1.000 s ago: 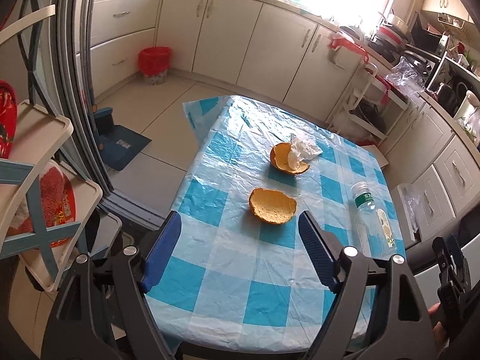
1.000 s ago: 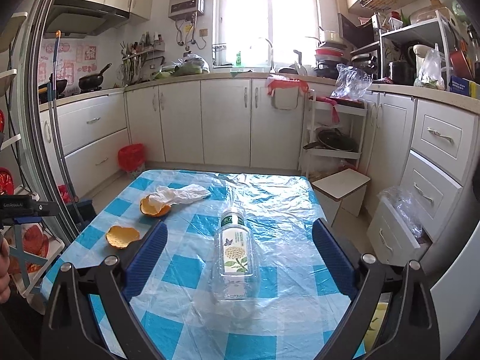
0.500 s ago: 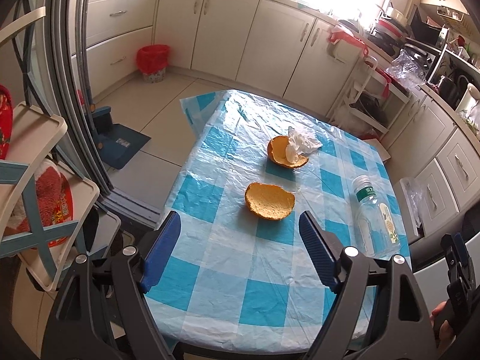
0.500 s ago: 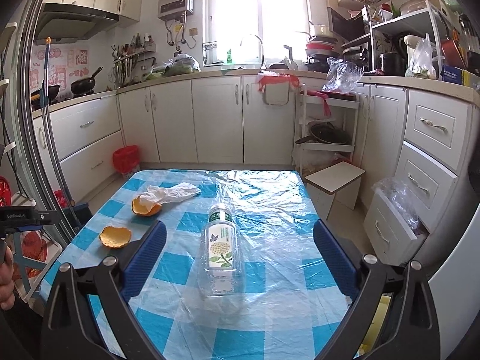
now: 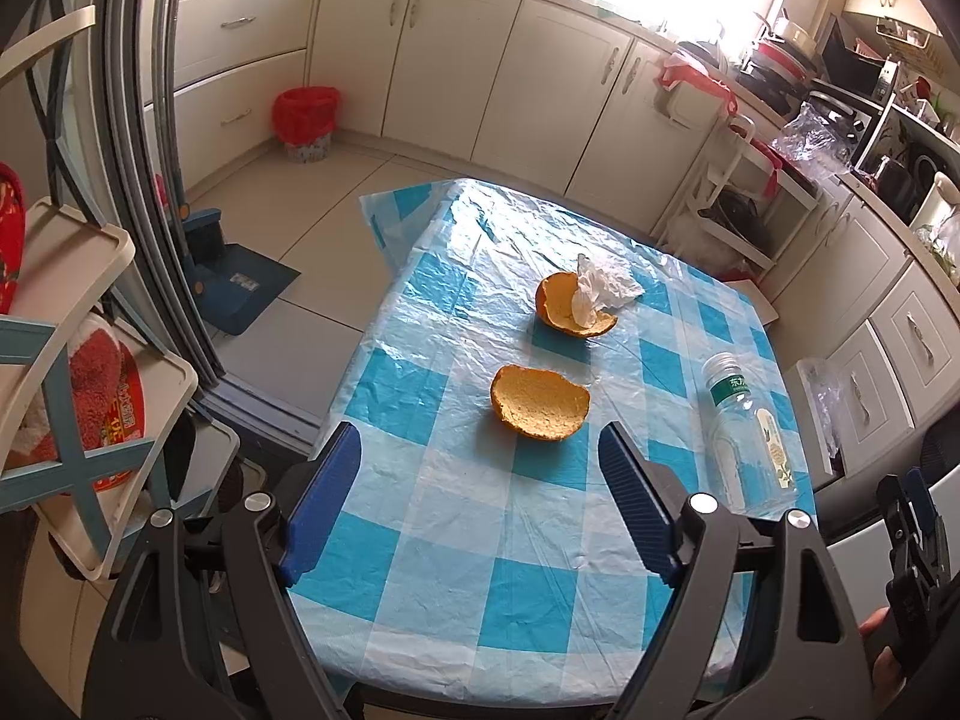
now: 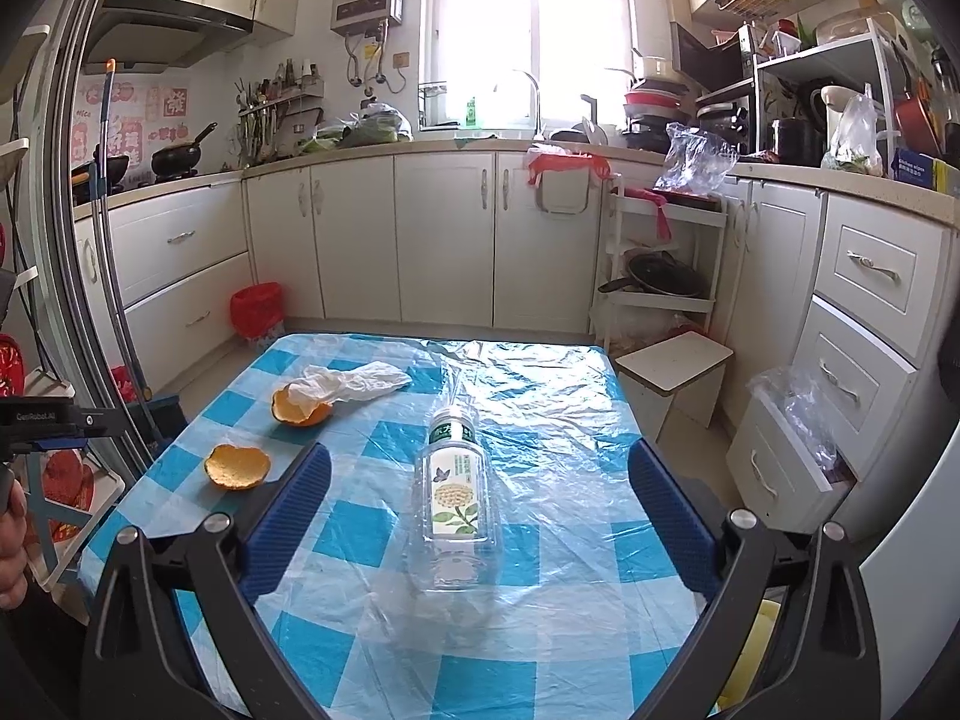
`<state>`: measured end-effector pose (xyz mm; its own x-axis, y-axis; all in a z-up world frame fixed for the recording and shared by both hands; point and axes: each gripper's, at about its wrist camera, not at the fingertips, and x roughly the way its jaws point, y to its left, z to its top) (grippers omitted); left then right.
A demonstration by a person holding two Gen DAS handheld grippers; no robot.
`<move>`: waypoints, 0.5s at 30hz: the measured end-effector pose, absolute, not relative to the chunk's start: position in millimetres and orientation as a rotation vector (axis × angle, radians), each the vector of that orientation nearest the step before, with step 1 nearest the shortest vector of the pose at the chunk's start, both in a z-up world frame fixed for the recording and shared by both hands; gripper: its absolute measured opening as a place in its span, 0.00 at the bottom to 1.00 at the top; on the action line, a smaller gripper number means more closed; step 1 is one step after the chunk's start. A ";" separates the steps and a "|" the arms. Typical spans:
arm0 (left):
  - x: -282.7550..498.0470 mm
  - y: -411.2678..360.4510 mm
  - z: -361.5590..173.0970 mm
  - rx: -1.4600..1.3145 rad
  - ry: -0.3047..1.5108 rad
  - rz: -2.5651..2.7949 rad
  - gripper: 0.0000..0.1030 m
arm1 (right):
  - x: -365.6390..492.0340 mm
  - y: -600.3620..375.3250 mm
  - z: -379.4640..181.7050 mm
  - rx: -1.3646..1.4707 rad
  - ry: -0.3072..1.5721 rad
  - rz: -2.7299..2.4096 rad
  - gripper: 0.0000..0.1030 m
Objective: Collect trash
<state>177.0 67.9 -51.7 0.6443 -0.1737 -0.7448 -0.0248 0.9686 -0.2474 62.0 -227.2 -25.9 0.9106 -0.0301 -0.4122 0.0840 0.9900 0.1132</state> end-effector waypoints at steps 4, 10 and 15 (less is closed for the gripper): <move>176.9 68.2 -52.5 -0.244 0.870 -0.085 0.75 | 62.0 -227.1 -25.5 0.131 0.425 -0.059 0.92; 176.8 68.4 -54.0 -0.240 0.873 -0.084 0.75 | 61.7 -227.0 -25.5 0.124 0.424 -0.060 0.93; 176.5 68.2 -54.1 -0.240 0.874 -0.083 0.75 | 62.6 -227.4 -28.4 0.122 0.428 -0.061 0.93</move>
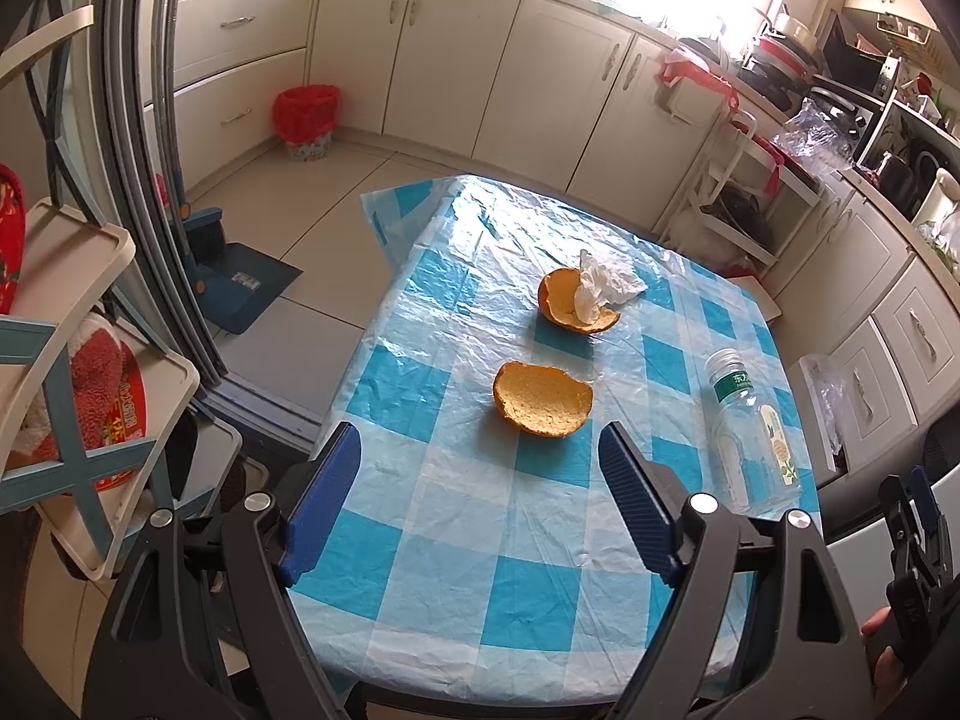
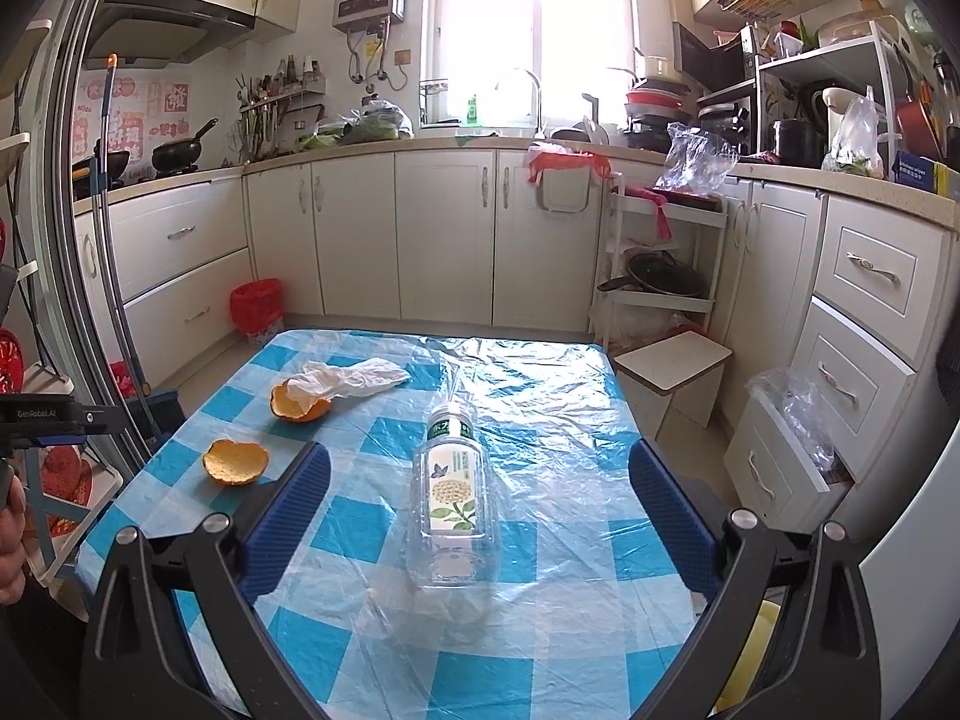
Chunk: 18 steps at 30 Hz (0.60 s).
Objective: Collect trash
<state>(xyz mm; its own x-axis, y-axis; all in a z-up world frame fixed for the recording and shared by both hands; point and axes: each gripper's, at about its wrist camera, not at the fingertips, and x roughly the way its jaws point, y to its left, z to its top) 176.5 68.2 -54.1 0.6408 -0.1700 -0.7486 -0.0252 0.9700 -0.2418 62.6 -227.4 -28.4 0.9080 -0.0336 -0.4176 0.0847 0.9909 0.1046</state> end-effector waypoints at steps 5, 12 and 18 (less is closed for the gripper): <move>177.0 68.7 -55.0 -0.234 0.875 -0.081 0.75 | 68.7 -229.0 -38.0 0.132 0.462 -0.062 0.93; 178.2 69.3 -55.6 -0.222 0.878 -0.080 0.75 | 67.5 -227.4 -37.3 0.120 0.452 -0.058 0.93; 179.3 74.0 -54.6 -0.217 0.876 -0.069 0.75 | 68.6 -228.1 -37.9 0.123 0.456 -0.054 0.93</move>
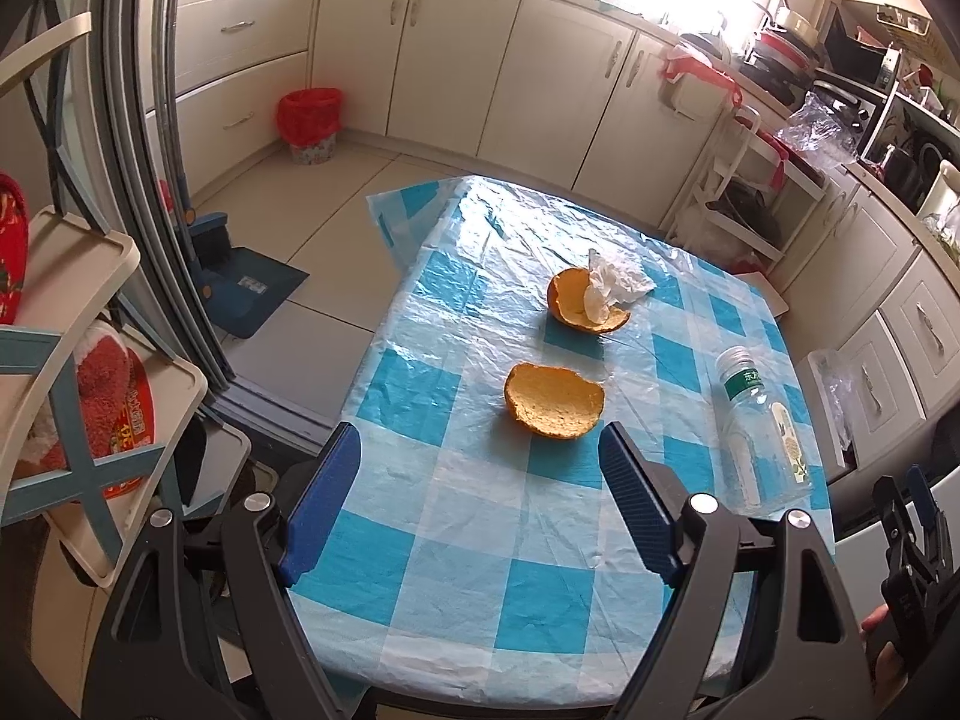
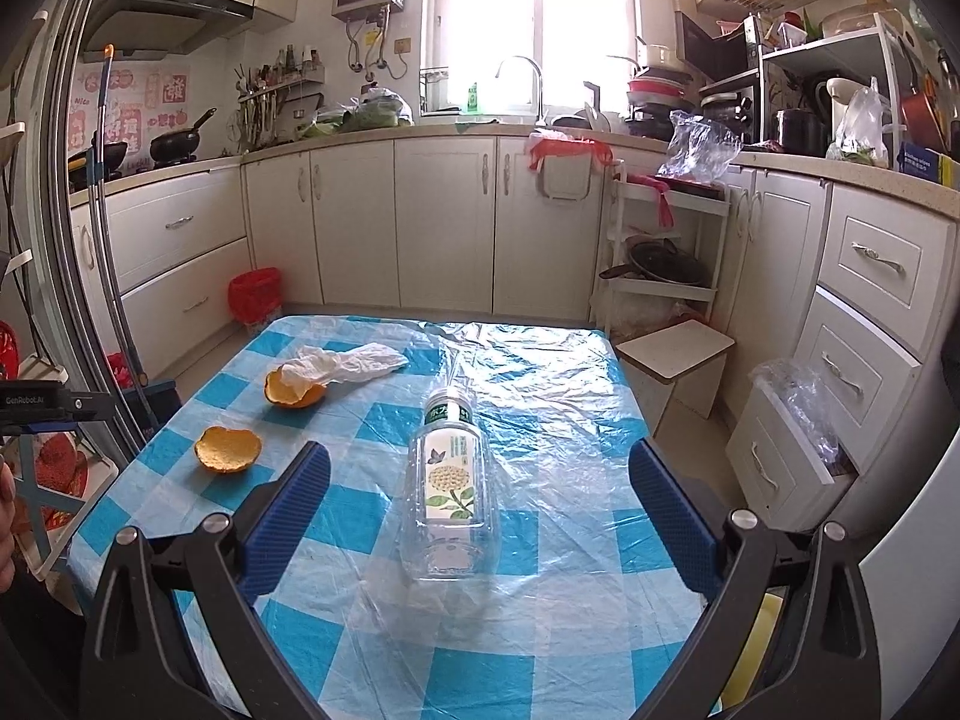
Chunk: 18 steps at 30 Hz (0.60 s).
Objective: Collect trash
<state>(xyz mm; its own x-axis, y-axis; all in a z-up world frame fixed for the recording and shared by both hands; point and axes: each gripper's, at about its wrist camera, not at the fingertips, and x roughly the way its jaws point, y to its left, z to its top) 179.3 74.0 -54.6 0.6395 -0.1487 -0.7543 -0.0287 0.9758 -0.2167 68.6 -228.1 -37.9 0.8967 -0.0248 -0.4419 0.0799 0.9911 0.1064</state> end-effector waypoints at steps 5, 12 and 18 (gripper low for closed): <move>183.3 78.6 -55.2 -0.189 0.881 -0.066 0.75 | 71.0 -225.3 -40.3 0.117 0.467 -0.047 0.93; 206.6 74.3 -66.4 -0.094 0.948 -0.119 0.75 | 82.2 -210.9 -46.2 0.090 0.513 -0.016 0.93; 226.8 47.2 -78.3 0.056 0.971 -0.154 0.75 | 98.6 -202.5 -56.2 0.060 0.570 -0.022 0.93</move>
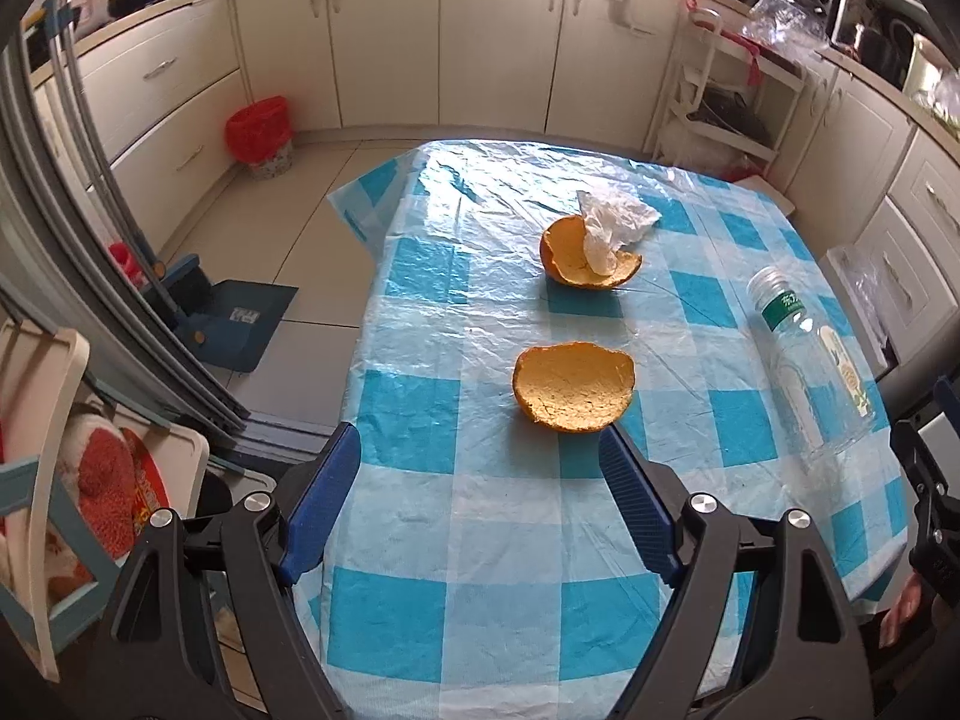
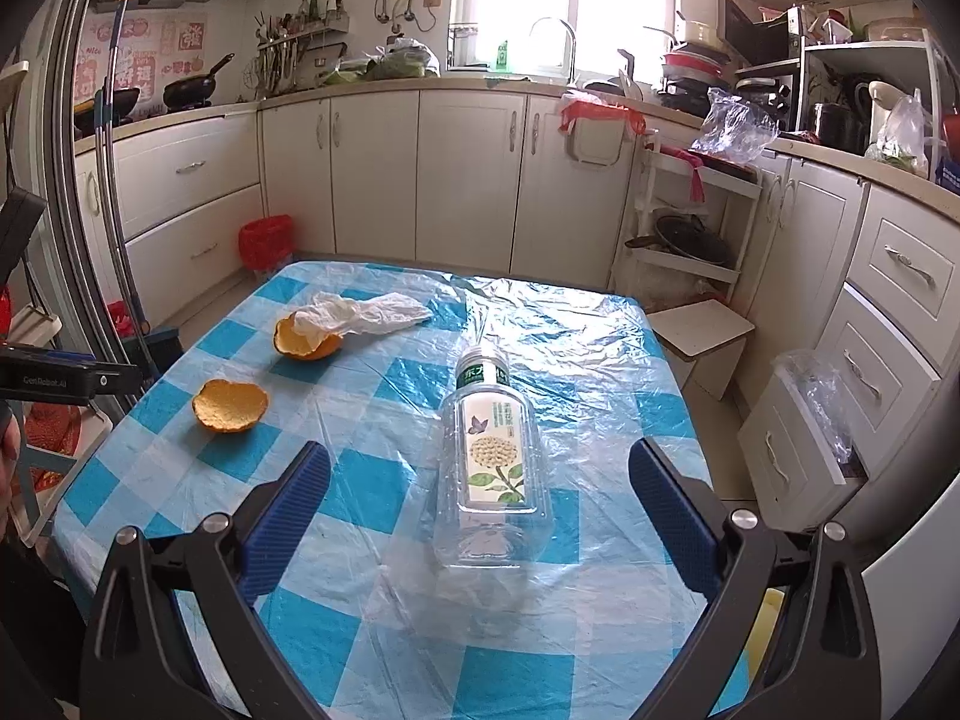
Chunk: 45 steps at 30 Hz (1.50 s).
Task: Collect trash
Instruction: 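Reach the left tool to the remaining orange peel half and grasp it, then lift the orange peel half with the left tool while the right grasps the clear bottle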
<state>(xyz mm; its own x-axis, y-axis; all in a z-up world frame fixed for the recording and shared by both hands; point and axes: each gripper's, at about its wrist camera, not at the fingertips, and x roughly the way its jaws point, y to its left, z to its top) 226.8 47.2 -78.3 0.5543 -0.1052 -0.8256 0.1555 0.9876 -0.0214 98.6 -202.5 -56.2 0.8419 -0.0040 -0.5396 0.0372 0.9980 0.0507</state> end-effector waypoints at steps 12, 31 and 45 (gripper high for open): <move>273.3 22.8 -109.2 0.095 1.046 -0.151 0.75 | 133.7 -219.8 -76.6 0.166 0.658 -0.024 0.93; 288.4 7.2 -131.8 0.079 1.118 -0.272 0.09 | 169.8 -214.3 -96.6 0.150 0.755 -0.010 0.90; 282.9 -1.9 -132.3 0.083 1.126 -0.295 0.10 | 171.0 -225.5 -98.4 0.216 0.778 0.024 0.58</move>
